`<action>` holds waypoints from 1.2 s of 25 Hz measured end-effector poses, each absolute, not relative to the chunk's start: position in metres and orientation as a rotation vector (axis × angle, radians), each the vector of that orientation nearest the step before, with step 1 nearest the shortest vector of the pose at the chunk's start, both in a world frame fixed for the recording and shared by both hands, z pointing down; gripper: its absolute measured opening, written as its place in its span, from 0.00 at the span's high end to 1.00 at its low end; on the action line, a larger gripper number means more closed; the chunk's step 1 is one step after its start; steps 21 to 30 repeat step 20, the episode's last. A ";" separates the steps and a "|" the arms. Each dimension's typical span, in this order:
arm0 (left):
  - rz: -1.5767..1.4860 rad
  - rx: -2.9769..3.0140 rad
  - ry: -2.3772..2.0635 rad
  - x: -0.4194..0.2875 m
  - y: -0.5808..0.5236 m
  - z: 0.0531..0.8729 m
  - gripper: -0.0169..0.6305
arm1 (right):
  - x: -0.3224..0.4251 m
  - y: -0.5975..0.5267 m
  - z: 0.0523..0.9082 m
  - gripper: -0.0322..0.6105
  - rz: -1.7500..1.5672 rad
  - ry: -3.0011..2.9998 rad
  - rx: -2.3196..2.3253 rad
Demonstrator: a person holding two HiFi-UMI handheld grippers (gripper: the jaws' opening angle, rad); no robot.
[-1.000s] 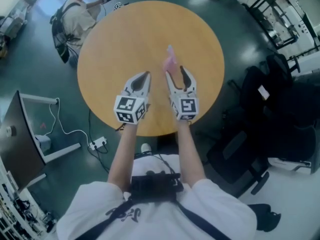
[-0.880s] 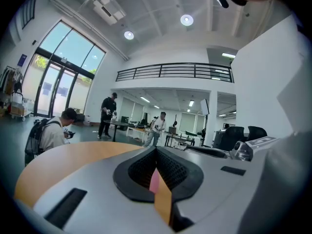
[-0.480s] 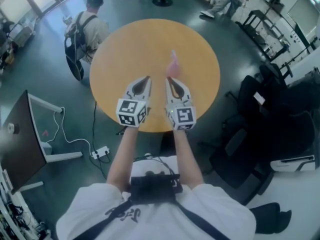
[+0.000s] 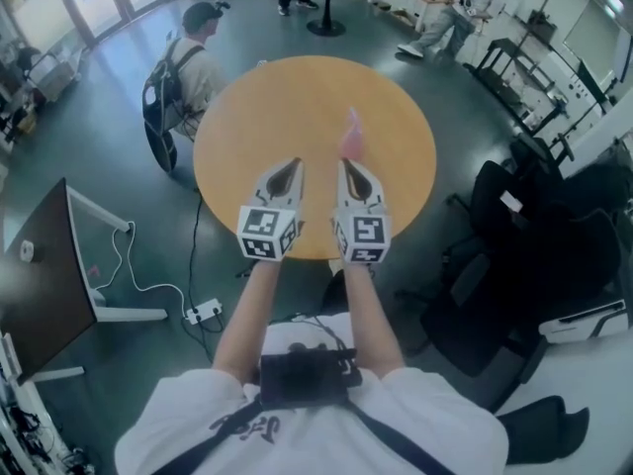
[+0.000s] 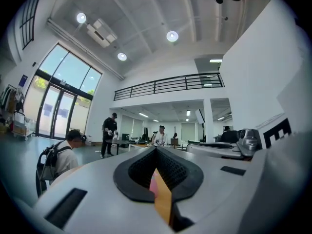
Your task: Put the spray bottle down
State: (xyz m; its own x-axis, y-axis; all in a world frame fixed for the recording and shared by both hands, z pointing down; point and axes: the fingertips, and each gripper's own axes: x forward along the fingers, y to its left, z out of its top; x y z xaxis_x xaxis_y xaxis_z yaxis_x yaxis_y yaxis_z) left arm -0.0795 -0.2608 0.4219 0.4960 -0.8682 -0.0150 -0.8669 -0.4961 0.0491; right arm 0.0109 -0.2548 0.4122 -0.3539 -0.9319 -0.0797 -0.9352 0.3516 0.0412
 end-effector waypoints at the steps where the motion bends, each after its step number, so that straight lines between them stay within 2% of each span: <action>1: -0.063 2.689 -1.559 -0.081 -0.258 0.421 0.95 | 0.010 -0.252 0.411 0.91 0.121 2.544 -1.765; 30: -0.086 2.754 -1.405 -0.051 -0.260 0.421 0.95 | 0.027 -0.249 0.406 0.92 0.157 2.513 -1.861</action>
